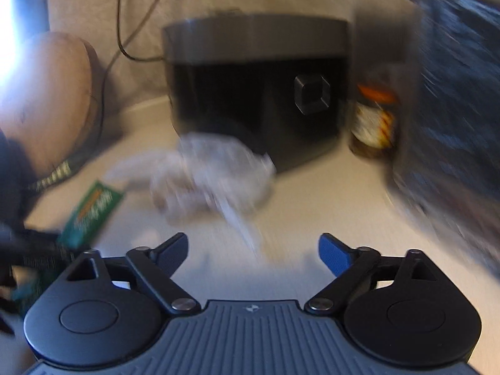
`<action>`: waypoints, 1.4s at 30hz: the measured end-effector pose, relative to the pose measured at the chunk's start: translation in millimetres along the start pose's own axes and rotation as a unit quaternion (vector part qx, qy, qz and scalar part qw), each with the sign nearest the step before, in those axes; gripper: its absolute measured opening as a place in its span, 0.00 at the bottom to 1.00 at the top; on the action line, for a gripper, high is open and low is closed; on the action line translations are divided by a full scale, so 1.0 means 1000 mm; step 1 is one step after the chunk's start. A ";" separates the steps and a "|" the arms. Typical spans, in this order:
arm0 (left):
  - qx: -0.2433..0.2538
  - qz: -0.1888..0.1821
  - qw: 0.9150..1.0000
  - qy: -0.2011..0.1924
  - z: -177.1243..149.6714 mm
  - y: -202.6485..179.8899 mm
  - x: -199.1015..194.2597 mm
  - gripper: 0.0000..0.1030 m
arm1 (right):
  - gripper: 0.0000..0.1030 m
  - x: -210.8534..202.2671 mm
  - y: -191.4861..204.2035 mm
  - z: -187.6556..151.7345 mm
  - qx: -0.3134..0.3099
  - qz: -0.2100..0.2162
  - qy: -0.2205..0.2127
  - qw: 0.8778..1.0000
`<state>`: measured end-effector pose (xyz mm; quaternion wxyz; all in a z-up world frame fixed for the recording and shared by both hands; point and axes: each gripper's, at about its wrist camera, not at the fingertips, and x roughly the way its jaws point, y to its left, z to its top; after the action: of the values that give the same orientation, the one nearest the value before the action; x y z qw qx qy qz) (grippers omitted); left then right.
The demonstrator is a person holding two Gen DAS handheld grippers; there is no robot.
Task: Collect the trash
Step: 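Lift the green packet with the left tool while the right tool grasps the plastic bag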
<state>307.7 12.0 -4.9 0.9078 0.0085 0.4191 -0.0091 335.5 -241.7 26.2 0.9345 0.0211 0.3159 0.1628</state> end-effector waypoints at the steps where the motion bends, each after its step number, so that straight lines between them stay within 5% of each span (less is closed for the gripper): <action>1: 0.001 -0.006 1.000 -0.003 0.001 -0.001 0.000 0.61 | 0.95 0.012 0.003 0.010 0.007 0.003 0.000 1.000; 3: 0.010 -0.023 1.000 -0.006 -0.001 -0.003 -0.003 0.38 | 0.95 0.039 0.008 0.024 0.024 0.013 0.011 1.000; 7: -0.030 -0.089 0.996 -0.001 -0.013 0.008 -0.026 0.38 | 0.95 0.088 0.023 0.032 0.048 -0.014 0.048 0.998; 11: -0.045 -0.065 0.997 -0.005 -0.031 0.011 -0.056 0.38 | 0.92 0.102 0.033 0.028 0.053 -0.014 0.056 0.997; 14: -0.055 -0.063 0.997 -0.002 -0.039 0.013 -0.071 0.38 | 0.54 0.097 0.044 0.028 0.030 -0.002 0.076 0.997; 15: -0.058 -0.064 0.996 -0.003 -0.041 0.011 -0.075 0.38 | 0.30 0.094 0.049 0.028 0.013 0.000 0.084 0.996; 16: -0.059 -0.066 0.996 -0.005 -0.041 0.010 -0.078 0.38 | 0.20 0.087 0.053 0.028 0.002 0.007 0.085 0.996; 22: -0.053 -0.081 0.995 -0.017 -0.048 -0.003 -0.091 0.38 | 0.11 0.019 0.066 0.018 -0.038 0.059 0.063 0.996; 26: -0.052 -0.085 0.995 -0.016 -0.057 -0.017 -0.099 0.38 | 0.11 -0.021 0.069 0.005 -0.048 0.087 0.064 0.993; 35: -0.080 -0.048 0.995 -0.015 -0.090 -0.014 -0.131 0.38 | 0.13 -0.041 0.090 -0.043 -0.054 0.165 0.145 0.974; 36: -0.089 -0.042 0.995 -0.015 -0.094 -0.009 -0.134 0.38 | 0.20 -0.045 0.095 -0.048 -0.067 0.169 0.149 0.972; 39: -0.118 -0.024 0.993 -0.018 -0.105 0.007 -0.145 0.38 | 0.62 -0.065 0.104 -0.057 -0.111 0.156 0.123 0.974; 42: -0.140 -0.009 0.990 -0.025 -0.112 0.020 -0.154 0.38 | 0.74 -0.088 0.114 -0.061 -0.174 0.086 0.054 0.980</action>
<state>123.1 36.0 40.2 0.9102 -0.1223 0.3936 0.0414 200.0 -165.9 45.1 0.8880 -0.1233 0.3296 0.2959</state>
